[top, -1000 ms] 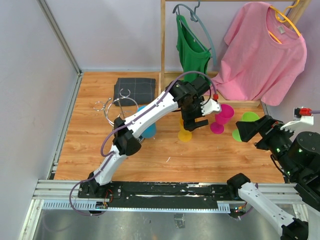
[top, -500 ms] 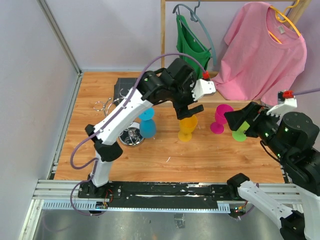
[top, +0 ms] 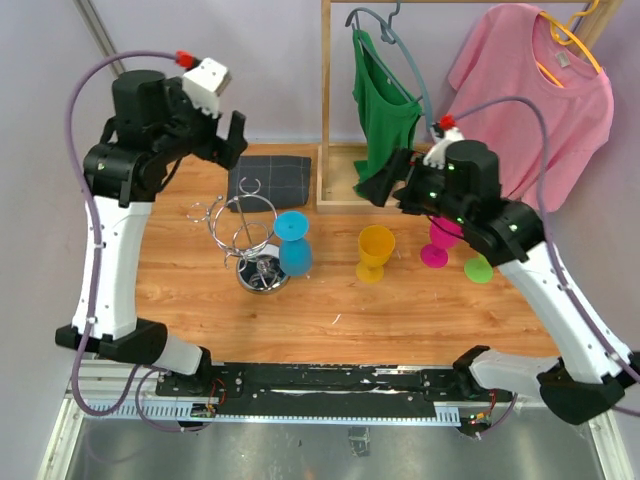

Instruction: Take the wine glass off the wine glass rack

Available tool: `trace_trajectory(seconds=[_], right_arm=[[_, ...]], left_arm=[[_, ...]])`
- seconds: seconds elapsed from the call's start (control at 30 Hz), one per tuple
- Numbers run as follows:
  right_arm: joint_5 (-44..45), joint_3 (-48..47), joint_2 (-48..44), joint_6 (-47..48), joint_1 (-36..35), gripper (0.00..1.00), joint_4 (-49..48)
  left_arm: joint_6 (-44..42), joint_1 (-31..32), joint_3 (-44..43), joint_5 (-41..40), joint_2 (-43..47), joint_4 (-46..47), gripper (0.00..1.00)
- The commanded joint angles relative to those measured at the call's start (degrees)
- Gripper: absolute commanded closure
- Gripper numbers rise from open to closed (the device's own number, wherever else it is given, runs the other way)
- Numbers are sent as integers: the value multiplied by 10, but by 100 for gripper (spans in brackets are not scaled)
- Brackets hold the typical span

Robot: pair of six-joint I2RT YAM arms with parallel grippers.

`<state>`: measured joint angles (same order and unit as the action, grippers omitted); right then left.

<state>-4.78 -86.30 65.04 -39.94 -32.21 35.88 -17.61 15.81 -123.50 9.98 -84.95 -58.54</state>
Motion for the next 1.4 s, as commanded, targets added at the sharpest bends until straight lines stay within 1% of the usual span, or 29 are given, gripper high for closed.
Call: trace_trajectory(seconds=[0.0,0.1,0.2,0.37,0.5,0.67,0.77,0.87,0.93,1.07,1.37], right_arm=[[-18,-10,46,-26,-65,1,-74],[-16,8,72,-54,-94,1,-102],[-22,38,88,-84,-110,0,-133],[-54,111,97,-145,-113,5,-208],[-101,157,119,-198,-114,14,-292],[-146,170,158,-240,-118,29,-355],[-159,176,173,-258,-118,38,-392],[-161,174,179,-261,-118,46,-399],[-159,175,178,-260,-118,50,-398],[-157,184,176,-261,-117,54,-400],[-159,201,172,-264,-116,58,-402]], left_arm=[[43,-94,100,90,70,53,6],[62,-157,163,120,106,75,6],[87,-219,234,154,141,110,6],[136,-303,330,205,179,159,6],[167,-356,390,240,200,188,6],[196,-407,435,279,220,219,6],[203,-422,449,292,224,225,6],[189,-425,450,294,228,218,6],[181,-425,449,295,228,212,6],[179,-425,447,303,224,209,6],[177,-426,439,318,213,204,6]])
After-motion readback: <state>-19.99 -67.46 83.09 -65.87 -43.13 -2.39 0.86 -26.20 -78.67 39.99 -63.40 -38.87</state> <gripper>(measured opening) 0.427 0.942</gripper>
